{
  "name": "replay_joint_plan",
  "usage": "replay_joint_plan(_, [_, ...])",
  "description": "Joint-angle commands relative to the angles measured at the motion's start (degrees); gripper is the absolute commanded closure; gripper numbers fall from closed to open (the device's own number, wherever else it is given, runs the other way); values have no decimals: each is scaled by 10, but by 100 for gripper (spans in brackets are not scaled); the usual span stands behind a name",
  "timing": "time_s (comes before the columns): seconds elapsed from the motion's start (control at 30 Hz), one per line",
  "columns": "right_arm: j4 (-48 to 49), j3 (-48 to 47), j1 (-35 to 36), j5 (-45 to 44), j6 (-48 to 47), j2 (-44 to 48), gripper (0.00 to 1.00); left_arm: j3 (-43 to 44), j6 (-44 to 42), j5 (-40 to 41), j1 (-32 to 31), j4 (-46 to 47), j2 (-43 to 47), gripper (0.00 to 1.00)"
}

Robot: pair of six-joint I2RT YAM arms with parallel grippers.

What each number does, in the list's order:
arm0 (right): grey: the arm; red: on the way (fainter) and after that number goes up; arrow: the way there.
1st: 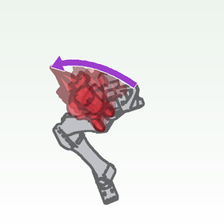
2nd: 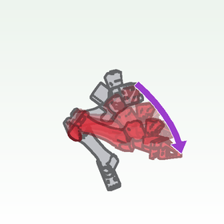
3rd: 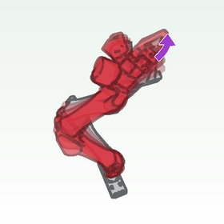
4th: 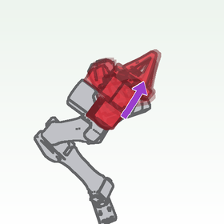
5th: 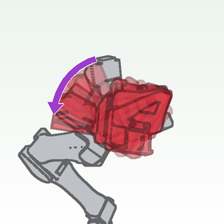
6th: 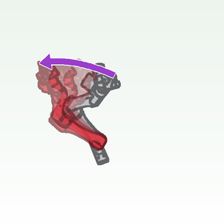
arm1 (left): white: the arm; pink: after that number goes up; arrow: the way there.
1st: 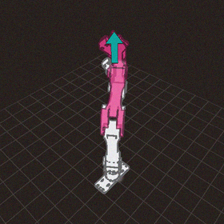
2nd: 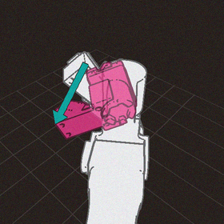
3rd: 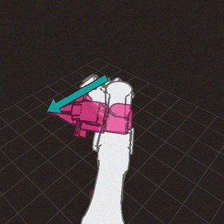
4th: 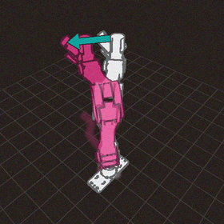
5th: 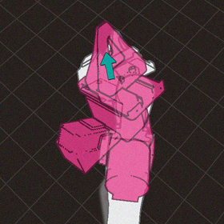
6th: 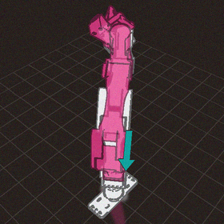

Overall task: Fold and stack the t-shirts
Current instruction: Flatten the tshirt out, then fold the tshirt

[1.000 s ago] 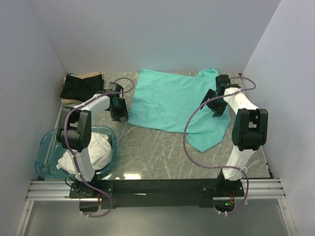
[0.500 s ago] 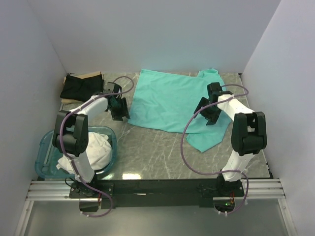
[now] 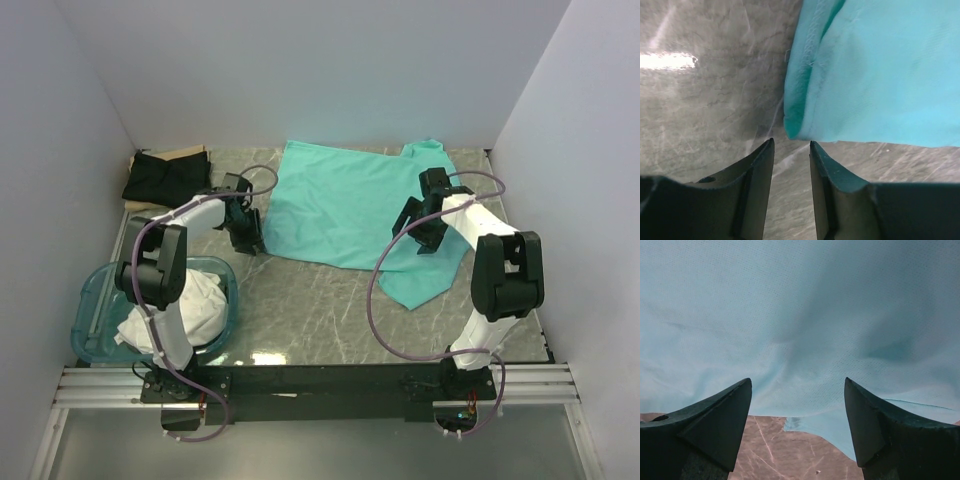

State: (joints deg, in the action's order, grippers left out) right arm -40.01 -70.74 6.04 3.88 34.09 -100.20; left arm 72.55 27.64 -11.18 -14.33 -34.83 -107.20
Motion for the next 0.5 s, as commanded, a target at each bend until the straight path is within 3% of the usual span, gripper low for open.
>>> replay_joint_plan(0.0, [9, 7, 4, -12, 6, 28, 19, 23, -12, -11, -6, -12, -12, 59])
replay_joint_plan(0.3, [-1, 28, 9, -14, -2, 48, 19, 38, -5, -2, -11, -8, -35, 60])
replay_joint_plan(0.47, [-8, 77, 13, -19, -1, 97, 19, 43, 4, -3, -12, 0, -44, 65])
